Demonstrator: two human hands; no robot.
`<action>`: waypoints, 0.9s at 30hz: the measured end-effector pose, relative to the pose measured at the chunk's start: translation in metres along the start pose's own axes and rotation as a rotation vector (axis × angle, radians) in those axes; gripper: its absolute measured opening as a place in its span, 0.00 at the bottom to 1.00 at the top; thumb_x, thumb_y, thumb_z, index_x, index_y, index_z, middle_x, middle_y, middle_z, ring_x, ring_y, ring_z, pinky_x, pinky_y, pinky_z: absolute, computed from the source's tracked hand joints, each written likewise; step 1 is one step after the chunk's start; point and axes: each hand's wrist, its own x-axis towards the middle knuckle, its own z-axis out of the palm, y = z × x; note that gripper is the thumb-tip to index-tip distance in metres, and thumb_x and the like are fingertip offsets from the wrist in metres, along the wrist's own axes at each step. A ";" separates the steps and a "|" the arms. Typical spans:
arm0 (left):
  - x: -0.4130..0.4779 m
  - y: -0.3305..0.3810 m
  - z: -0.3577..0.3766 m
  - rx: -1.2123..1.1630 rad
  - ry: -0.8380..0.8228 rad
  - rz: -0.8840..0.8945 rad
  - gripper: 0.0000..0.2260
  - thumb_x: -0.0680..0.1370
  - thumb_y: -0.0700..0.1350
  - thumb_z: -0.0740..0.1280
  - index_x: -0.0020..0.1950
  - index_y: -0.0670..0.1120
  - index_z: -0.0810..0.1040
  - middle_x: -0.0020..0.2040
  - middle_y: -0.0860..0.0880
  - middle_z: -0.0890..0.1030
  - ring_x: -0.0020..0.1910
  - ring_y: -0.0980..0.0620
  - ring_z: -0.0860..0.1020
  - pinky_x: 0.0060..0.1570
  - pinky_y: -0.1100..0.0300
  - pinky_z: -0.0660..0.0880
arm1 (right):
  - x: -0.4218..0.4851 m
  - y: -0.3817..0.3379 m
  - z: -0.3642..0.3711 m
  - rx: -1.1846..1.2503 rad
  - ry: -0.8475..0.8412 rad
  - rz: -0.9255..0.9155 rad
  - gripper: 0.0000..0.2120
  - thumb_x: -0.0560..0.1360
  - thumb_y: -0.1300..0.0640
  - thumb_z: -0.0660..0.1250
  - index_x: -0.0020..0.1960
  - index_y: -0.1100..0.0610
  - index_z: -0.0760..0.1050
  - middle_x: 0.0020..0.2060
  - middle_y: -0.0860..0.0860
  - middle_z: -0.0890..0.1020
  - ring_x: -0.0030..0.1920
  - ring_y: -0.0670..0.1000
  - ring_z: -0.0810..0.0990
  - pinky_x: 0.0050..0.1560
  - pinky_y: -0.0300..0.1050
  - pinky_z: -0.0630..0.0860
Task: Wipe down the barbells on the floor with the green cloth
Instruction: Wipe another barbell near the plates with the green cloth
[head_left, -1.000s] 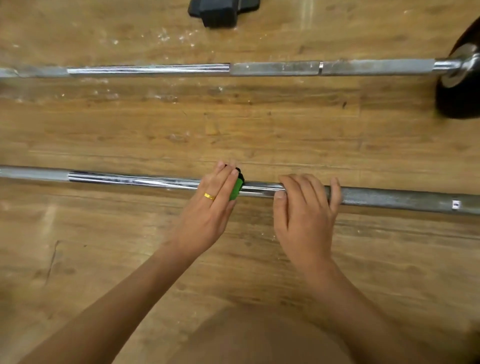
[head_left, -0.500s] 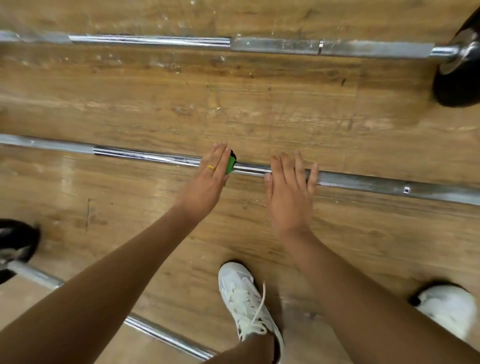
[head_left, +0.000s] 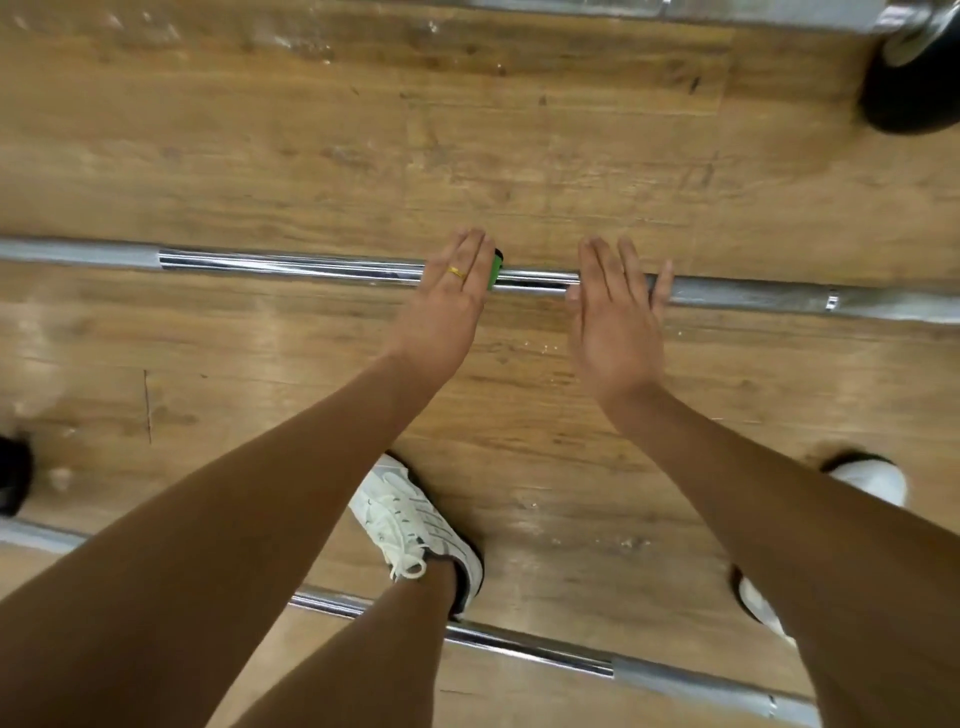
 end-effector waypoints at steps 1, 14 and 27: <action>-0.001 0.000 -0.002 0.036 0.012 0.032 0.30 0.76 0.42 0.75 0.75 0.37 0.68 0.73 0.41 0.73 0.74 0.44 0.69 0.72 0.55 0.65 | -0.001 0.000 -0.001 -0.011 -0.004 0.002 0.24 0.86 0.51 0.48 0.81 0.55 0.56 0.79 0.48 0.62 0.80 0.53 0.52 0.77 0.57 0.33; -0.006 -0.013 -0.001 -0.211 0.044 0.146 0.24 0.81 0.37 0.68 0.75 0.33 0.67 0.75 0.36 0.69 0.76 0.39 0.67 0.73 0.46 0.67 | -0.010 0.002 0.002 -0.004 0.064 -0.056 0.23 0.85 0.53 0.52 0.79 0.55 0.60 0.76 0.50 0.67 0.78 0.55 0.61 0.77 0.61 0.45; -0.011 -0.023 0.017 -0.162 0.177 0.295 0.26 0.83 0.35 0.63 0.78 0.33 0.58 0.78 0.34 0.63 0.79 0.37 0.60 0.75 0.41 0.63 | 0.000 0.029 0.034 0.019 0.405 -0.280 0.20 0.84 0.52 0.54 0.74 0.53 0.70 0.72 0.47 0.73 0.74 0.50 0.68 0.73 0.56 0.55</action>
